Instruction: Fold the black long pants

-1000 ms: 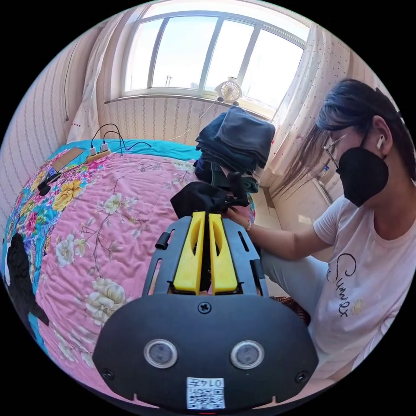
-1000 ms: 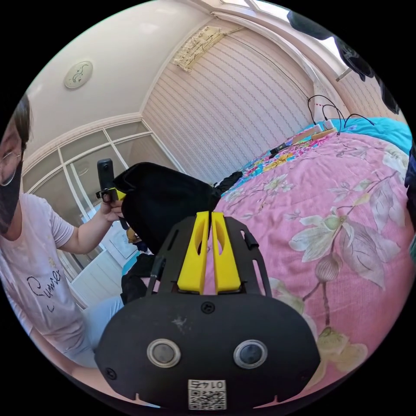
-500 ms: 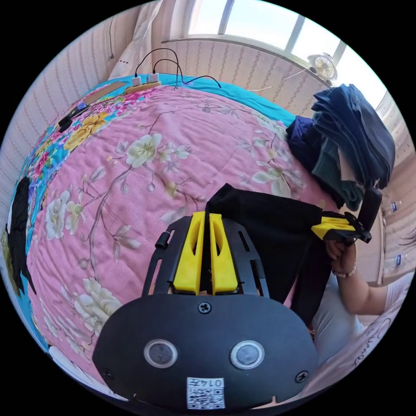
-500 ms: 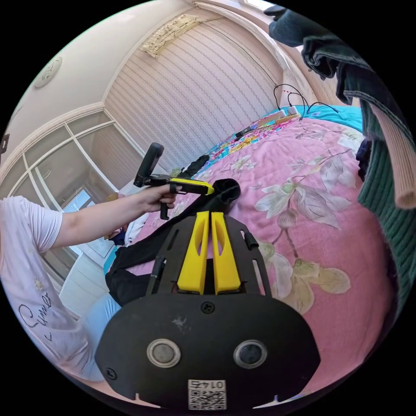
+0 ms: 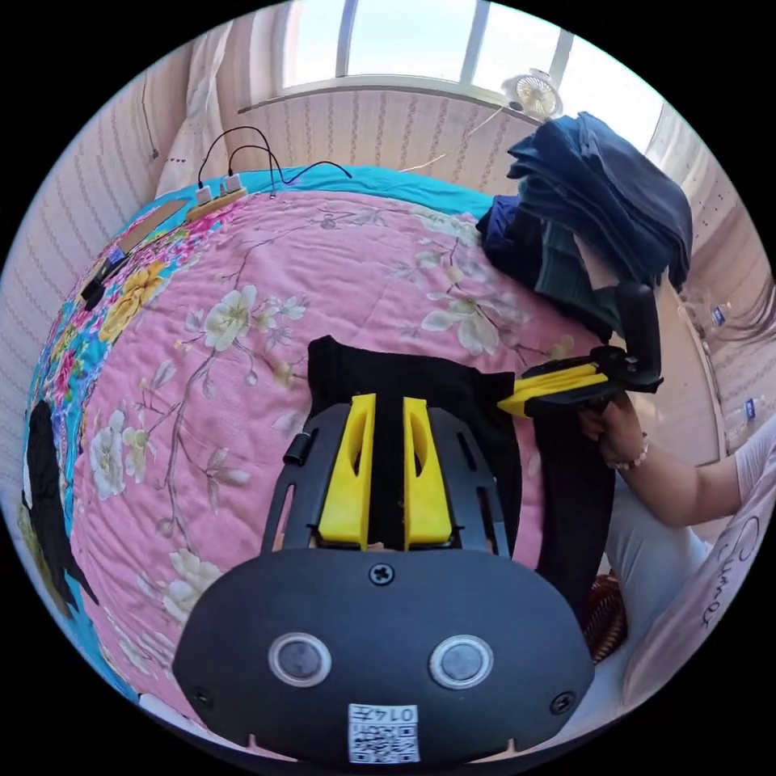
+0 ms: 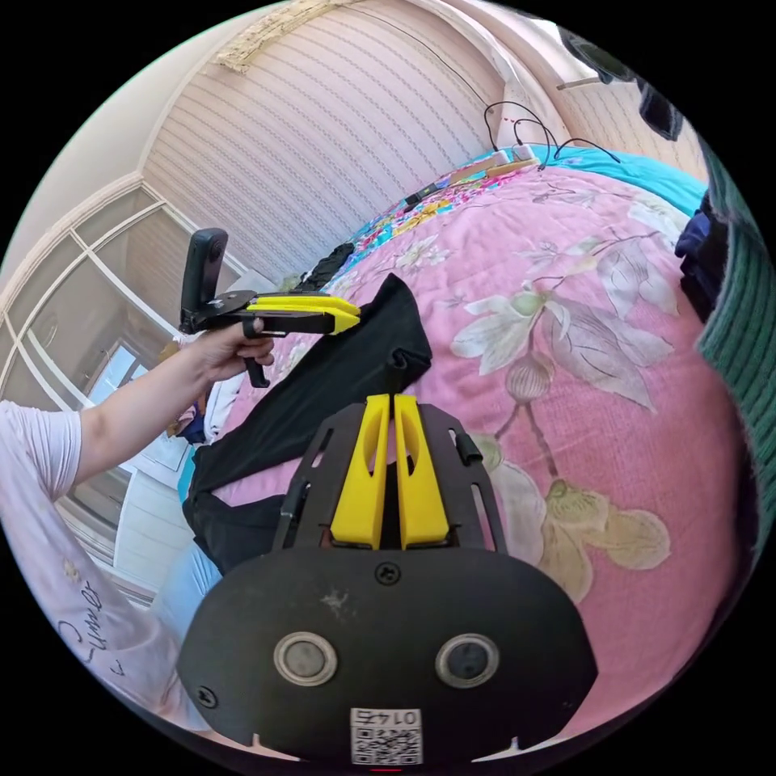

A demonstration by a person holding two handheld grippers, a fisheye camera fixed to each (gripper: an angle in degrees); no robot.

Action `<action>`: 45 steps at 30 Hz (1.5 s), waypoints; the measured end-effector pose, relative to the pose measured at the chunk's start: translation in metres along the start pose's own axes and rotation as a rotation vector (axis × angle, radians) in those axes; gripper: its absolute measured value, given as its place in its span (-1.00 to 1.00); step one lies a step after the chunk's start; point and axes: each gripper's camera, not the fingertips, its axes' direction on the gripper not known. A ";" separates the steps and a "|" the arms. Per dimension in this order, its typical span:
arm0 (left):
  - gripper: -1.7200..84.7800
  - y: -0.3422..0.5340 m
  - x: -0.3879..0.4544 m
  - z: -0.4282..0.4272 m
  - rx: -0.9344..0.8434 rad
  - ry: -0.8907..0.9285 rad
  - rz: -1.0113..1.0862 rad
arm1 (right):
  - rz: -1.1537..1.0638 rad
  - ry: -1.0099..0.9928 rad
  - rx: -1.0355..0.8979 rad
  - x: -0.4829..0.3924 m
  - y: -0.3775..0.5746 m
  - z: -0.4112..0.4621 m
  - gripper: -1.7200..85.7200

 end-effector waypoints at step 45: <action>-0.98 0.211 0.090 -0.239 0.142 -0.115 -0.197 | -0.042 0.293 -0.118 -0.089 0.048 -0.030 -0.97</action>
